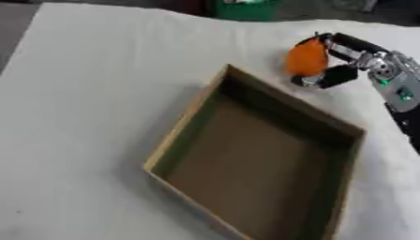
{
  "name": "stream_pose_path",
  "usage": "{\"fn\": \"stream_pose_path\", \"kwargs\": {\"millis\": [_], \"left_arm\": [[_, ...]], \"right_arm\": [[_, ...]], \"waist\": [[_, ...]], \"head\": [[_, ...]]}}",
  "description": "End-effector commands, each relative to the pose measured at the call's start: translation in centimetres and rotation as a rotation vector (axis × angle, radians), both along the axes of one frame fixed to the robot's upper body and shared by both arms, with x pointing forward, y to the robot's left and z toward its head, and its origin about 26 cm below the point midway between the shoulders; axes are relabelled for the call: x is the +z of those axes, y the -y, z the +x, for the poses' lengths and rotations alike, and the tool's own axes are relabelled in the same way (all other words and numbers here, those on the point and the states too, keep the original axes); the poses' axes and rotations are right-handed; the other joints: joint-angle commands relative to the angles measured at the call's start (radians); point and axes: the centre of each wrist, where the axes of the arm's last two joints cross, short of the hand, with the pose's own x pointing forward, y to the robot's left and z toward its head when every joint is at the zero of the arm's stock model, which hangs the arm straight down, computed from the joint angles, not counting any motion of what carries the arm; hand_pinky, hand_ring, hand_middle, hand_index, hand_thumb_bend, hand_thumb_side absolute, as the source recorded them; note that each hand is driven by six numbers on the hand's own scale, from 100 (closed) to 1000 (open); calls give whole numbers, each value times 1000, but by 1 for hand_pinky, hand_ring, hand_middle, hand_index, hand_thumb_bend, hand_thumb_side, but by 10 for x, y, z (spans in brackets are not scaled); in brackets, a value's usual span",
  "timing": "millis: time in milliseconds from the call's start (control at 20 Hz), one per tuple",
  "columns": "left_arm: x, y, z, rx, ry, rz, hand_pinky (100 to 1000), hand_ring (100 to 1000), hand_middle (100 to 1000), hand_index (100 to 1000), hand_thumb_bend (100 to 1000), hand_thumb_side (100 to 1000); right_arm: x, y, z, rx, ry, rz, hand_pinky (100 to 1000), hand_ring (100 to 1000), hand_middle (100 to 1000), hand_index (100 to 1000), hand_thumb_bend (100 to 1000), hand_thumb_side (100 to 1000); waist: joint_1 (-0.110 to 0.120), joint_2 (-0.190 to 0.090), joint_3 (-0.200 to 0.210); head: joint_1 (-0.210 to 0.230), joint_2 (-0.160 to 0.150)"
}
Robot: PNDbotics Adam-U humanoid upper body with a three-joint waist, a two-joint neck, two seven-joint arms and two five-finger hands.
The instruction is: Pick up objects on the table and place them in the box.
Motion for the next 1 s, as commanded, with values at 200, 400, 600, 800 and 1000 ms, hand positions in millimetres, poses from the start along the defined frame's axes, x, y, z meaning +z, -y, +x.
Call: {"fn": "stream_pose_path", "kwargs": {"millis": [200,400,600,800,1000], "left_arm": [[7,-1,-3,-1,29,12,430,578,659,628,100,745],[7,-1,-3,2,25,11,429,578,659,628,100,742],[6,-1,-3,2,22,11,428,578,659,628,100,740],[5,-2,-4,3,14,13,428,578,659,629,100,740],[3,-3,-5,6,3,18,429,578,659,630,100,740]], "right_arm": [[14,2,-5,9,51,-31,836,797,725,860,100,372],[15,1,-5,16,79,-7,828,782,704,838,100,374],[18,-1,-8,31,119,27,829,766,667,806,100,444],[29,-8,-14,69,176,51,810,751,613,758,100,417],[50,-20,-26,131,237,59,792,738,598,738,100,403]], "waist": [[6,-27,-3],[7,-35,-9],[9,-44,-13],[13,-60,-22],[19,-83,-37]], "head": [[-2,7],[2,15],[7,20],[14,34],[22,58]]}}
